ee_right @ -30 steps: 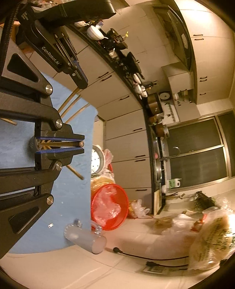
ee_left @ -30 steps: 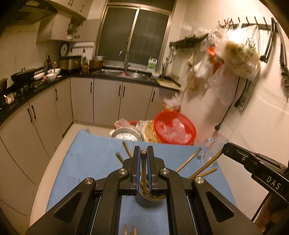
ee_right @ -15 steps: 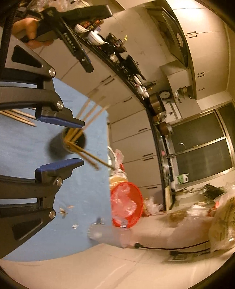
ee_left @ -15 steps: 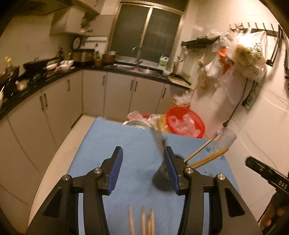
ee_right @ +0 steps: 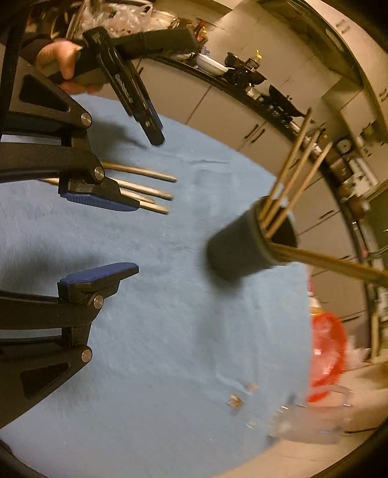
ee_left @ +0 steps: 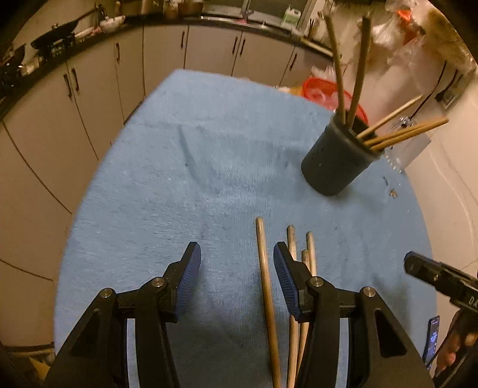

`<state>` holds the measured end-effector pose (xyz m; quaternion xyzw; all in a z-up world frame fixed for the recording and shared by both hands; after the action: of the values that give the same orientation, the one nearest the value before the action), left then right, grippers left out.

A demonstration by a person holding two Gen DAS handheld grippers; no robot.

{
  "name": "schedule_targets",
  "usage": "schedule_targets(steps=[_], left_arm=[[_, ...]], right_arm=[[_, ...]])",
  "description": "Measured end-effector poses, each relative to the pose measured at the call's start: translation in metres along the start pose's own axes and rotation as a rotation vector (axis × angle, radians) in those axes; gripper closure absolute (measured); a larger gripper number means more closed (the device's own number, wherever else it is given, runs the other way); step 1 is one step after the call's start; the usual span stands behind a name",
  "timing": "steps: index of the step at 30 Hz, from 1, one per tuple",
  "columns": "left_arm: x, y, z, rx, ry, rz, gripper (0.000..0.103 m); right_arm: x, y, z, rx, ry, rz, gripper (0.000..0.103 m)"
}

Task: Organize utensils
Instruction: 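Lower the left gripper and close on a chopstick while the right gripper grasps another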

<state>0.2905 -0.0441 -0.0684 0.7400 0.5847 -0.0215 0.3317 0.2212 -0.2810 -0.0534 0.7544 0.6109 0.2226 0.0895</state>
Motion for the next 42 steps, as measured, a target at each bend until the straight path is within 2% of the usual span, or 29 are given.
schedule_targets(steps=[2, 6, 10, 13, 14, 16, 19, 21, 23, 29, 30, 32, 34, 37, 42], left_arm=[[0.004, 0.007, 0.015, 0.041, 0.011, -0.019, 0.054], [0.003, 0.024, 0.034, 0.078, 0.005, -0.062, 0.061], [-0.007, 0.034, 0.046, 0.103, 0.018, -0.036, 0.068], [-0.009, 0.036, 0.054, 0.135, 0.019, -0.027, 0.087], [-0.009, 0.036, 0.057, 0.148, 0.022, -0.027, 0.097], [-0.007, 0.033, 0.056, 0.154, 0.005, -0.024, 0.099], [-0.002, 0.03, 0.048, 0.157, 0.026, -0.005, 0.103], [0.009, 0.028, 0.044, 0.174, 0.043, -0.012, 0.103], [0.019, 0.026, 0.039, 0.169, 0.008, -0.02, 0.103], [0.026, 0.025, 0.032, 0.157, -0.009, -0.027, 0.103], [0.025, 0.025, 0.032, 0.153, -0.021, -0.033, 0.103], [0.024, 0.027, 0.031, 0.139, -0.049, -0.053, 0.103], [0.02, 0.031, 0.033, 0.124, -0.075, -0.072, 0.103], [0.013, 0.03, 0.033, 0.119, -0.113, -0.086, 0.1], [0.001, 0.031, 0.041, 0.134, -0.123, -0.075, 0.099]], right_arm=[[0.0, 0.0, 0.008, 0.028, 0.008, 0.022, 0.064], [0.005, 0.003, 0.018, 0.051, -0.009, 0.019, 0.066], [0.017, 0.008, 0.031, 0.095, -0.008, 0.005, 0.073], [0.026, 0.016, 0.047, 0.15, 0.014, 0.009, 0.08], [0.028, 0.018, 0.051, 0.159, 0.016, 0.011, 0.08], [0.034, 0.023, 0.06, 0.181, 0.021, 0.014, 0.081], [0.044, 0.027, 0.071, 0.209, 0.031, 0.006, 0.081], [0.051, 0.03, 0.078, 0.218, 0.025, -0.009, 0.081], [0.058, 0.032, 0.083, 0.224, 0.015, -0.019, 0.081], [0.073, 0.036, 0.102, 0.251, -0.109, -0.044, 0.082], [0.077, 0.038, 0.102, 0.234, -0.126, -0.06, 0.082], [0.084, 0.038, 0.103, 0.218, -0.171, -0.102, 0.093], [0.086, 0.037, 0.103, 0.205, -0.194, -0.138, 0.095], [0.078, 0.036, 0.1, 0.195, -0.21, -0.147, 0.096], [0.055, 0.037, 0.095, 0.2, -0.21, -0.102, 0.096]])
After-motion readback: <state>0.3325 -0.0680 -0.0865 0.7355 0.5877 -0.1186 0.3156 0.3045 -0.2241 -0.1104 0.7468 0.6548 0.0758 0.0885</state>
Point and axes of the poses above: each gripper's, at about its wrist camera, not at the fingertips, and z roughly the way its jaws point, x to its left, y to its top, the point moved 2 cm from there along z, roughly the way its jaws point, and after that the axes turned 14 degrees about -y, right-handed, at the moved point
